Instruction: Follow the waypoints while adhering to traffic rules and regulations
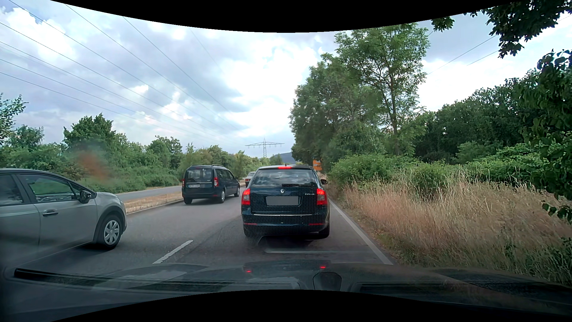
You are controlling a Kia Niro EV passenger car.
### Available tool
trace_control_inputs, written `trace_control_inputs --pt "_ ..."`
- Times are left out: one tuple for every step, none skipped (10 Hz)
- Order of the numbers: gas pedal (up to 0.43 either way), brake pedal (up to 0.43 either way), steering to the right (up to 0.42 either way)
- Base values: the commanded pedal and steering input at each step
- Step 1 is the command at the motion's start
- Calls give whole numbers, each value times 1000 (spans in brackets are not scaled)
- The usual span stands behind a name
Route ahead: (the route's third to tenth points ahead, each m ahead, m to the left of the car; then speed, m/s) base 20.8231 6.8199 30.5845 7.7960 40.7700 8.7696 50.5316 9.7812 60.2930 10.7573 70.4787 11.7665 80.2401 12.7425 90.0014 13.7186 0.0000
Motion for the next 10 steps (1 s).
trace_control_inputs --pt "0 220 1" --pt "0 220 1" --pt "0 220 0" --pt "0 220 1" --pt "0 220 1" --pt "0 220 1" --pt "0 220 1" --pt "0 220 1" --pt "0 220 1" --pt "0 220 1"
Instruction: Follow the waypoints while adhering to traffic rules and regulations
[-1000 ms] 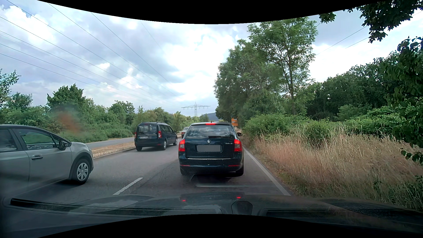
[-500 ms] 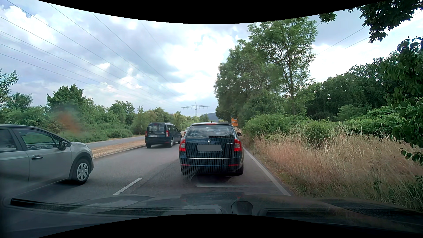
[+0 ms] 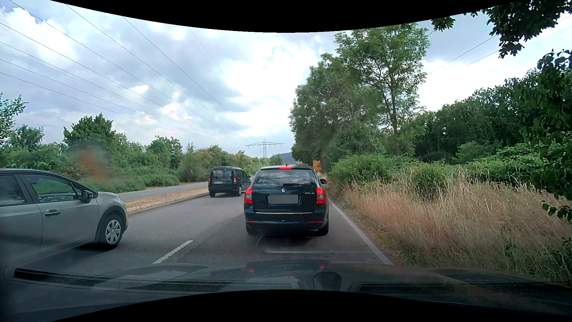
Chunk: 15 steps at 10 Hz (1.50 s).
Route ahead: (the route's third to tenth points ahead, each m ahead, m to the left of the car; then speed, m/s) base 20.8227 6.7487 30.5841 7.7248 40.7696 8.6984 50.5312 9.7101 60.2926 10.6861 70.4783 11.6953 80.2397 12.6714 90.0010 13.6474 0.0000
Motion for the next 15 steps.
trace_control_inputs --pt "0 220 1" --pt "0 220 1" --pt "0 220 1" --pt "0 220 1" --pt "0 220 1" --pt "0 220 1" --pt "0 220 1" --pt "0 220 1" --pt "0 220 1" --pt "0 220 1" --pt "0 220 1" --pt "0 220 1" --pt "0 220 1" --pt "0 220 1" --pt "0 201 1"
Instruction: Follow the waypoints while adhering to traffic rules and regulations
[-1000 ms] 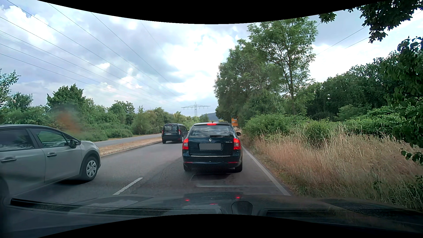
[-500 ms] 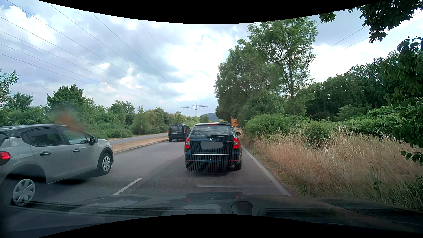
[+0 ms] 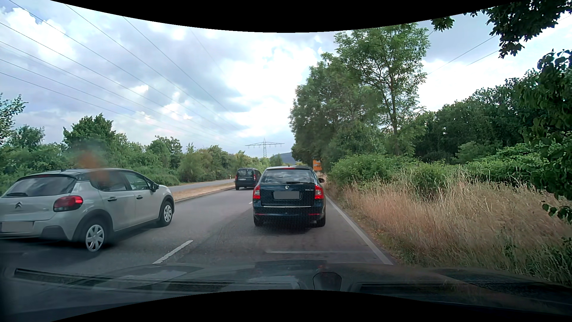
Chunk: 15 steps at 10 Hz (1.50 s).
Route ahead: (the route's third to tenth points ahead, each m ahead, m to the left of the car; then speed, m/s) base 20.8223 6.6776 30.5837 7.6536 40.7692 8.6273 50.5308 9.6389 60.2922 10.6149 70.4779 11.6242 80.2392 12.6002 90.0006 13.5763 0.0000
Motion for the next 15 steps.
trace_control_inputs --pt "0 0 0" --pt "0 0 0" --pt "0 0 0" --pt "0 0 0" --pt "0 0 0" --pt "0 0 0" --pt "0 0 0" --pt "39 0 0" --pt "67 0 0" --pt "79 0 0" --pt "79 0 0" --pt "87 0 0" --pt "98 0 0" --pt "98 0 0" --pt "110 0 0"
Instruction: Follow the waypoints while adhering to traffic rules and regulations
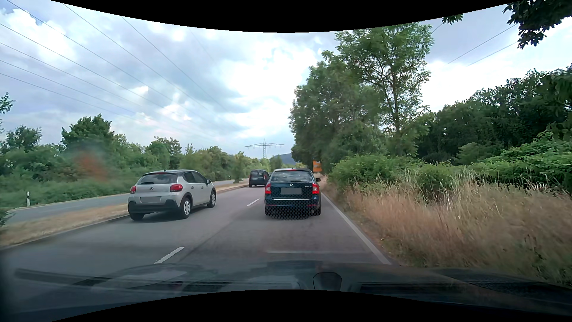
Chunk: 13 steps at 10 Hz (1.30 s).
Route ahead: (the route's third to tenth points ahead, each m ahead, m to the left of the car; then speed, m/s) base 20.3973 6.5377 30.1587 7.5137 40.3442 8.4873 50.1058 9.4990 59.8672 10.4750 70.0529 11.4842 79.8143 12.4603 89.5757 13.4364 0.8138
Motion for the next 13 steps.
trace_control_inputs --pt "110 0 0" --pt "110 0 0" --pt "110 0 0" --pt "110 0 0" --pt "110 0 0" --pt "118 0 2" --pt "169 0 3" --pt "197 0 3" --pt "209 0 3" --pt "209 0 3" --pt "209 0 3" --pt "209 0 3" --pt "209 0 3"
